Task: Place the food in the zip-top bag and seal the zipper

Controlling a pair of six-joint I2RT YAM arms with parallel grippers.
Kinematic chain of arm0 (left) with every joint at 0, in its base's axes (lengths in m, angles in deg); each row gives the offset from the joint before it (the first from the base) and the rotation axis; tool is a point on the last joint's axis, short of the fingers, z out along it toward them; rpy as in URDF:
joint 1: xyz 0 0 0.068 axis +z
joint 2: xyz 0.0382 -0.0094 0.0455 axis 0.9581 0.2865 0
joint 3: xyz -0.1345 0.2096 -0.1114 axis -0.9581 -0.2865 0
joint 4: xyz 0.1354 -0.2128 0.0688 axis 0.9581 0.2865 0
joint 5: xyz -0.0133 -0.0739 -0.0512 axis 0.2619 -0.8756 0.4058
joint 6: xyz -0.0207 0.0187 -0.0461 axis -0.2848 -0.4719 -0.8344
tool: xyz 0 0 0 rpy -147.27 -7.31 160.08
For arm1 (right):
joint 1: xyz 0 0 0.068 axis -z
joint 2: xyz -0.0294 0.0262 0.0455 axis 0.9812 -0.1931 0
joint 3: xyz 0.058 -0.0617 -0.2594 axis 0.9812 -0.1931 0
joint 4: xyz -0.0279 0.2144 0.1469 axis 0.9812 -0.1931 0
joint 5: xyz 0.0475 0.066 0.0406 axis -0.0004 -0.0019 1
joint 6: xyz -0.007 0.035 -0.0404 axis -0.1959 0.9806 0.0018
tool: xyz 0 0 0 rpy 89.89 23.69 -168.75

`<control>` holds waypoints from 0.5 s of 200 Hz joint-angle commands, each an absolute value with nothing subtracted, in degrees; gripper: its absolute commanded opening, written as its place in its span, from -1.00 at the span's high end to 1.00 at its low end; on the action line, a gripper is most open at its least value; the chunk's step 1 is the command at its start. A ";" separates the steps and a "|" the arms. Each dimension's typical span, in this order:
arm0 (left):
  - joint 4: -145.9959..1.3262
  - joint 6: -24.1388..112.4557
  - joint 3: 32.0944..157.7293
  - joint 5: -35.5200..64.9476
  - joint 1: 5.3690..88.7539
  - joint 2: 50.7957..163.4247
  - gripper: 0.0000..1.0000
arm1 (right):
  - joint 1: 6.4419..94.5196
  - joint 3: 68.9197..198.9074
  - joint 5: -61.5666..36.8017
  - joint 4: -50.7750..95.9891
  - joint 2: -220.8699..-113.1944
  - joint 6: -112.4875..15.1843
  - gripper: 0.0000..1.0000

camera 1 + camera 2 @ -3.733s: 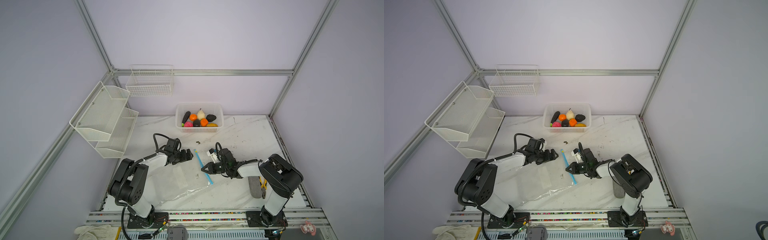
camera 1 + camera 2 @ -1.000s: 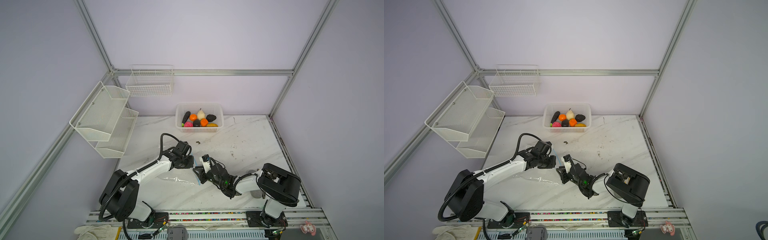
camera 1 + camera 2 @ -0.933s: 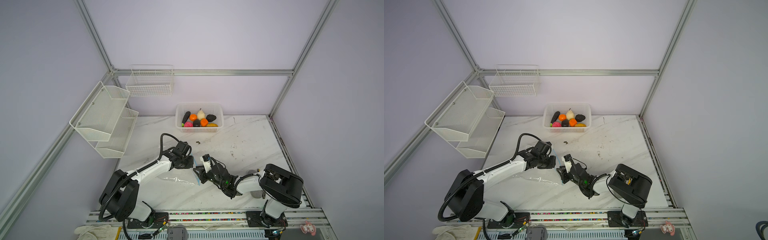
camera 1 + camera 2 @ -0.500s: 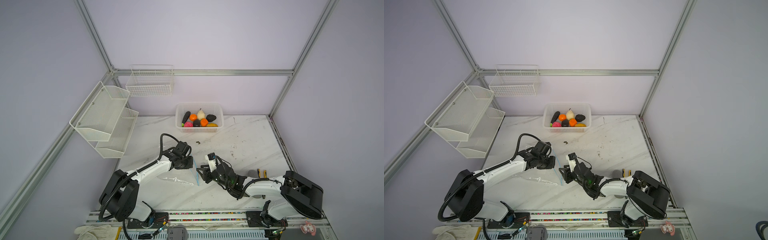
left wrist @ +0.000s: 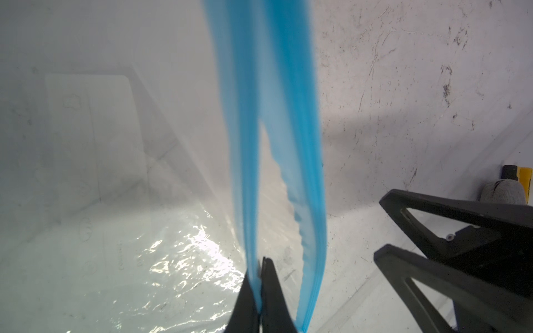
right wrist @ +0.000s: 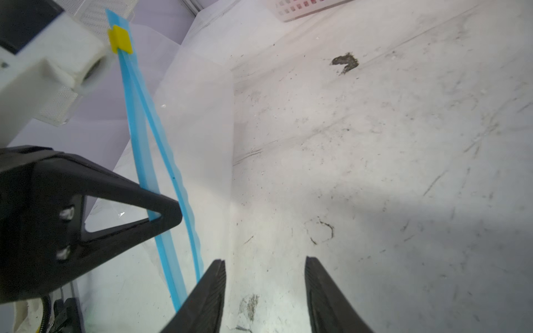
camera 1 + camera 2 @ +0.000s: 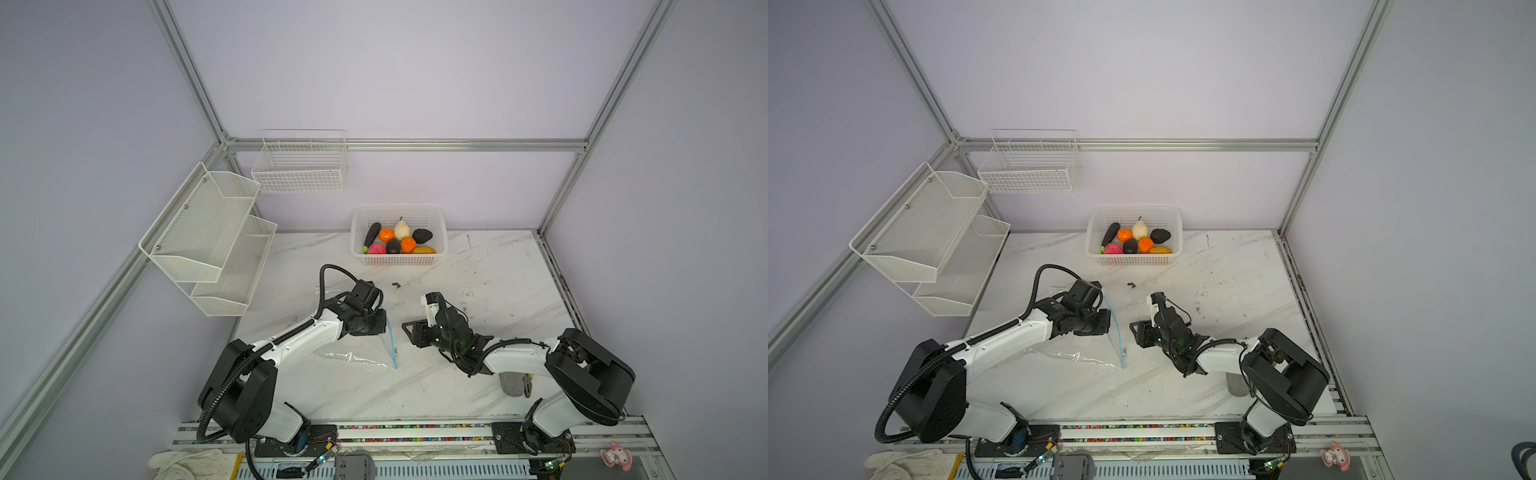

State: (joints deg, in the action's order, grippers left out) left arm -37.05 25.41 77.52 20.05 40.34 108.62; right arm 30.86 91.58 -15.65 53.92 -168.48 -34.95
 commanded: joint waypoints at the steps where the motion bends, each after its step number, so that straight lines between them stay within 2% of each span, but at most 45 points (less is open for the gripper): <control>1: -37.27 25.60 83.01 20.00 40.67 107.62 1.00 | 30.71 92.15 -12.13 55.42 -167.19 -34.93 -0.03; 28: -37.28 25.52 83.61 19.42 40.65 108.00 1.00 | 30.54 90.31 -10.72 60.13 -166.68 -36.39 -0.04; 100: -37.35 25.18 83.03 18.83 40.70 106.98 1.00 | 30.31 96.60 -5.83 63.58 -177.14 -40.16 0.08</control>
State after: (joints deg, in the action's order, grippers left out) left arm -37.00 25.41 78.74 19.59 40.34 108.62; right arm 30.59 94.66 -7.45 61.18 -175.02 -38.69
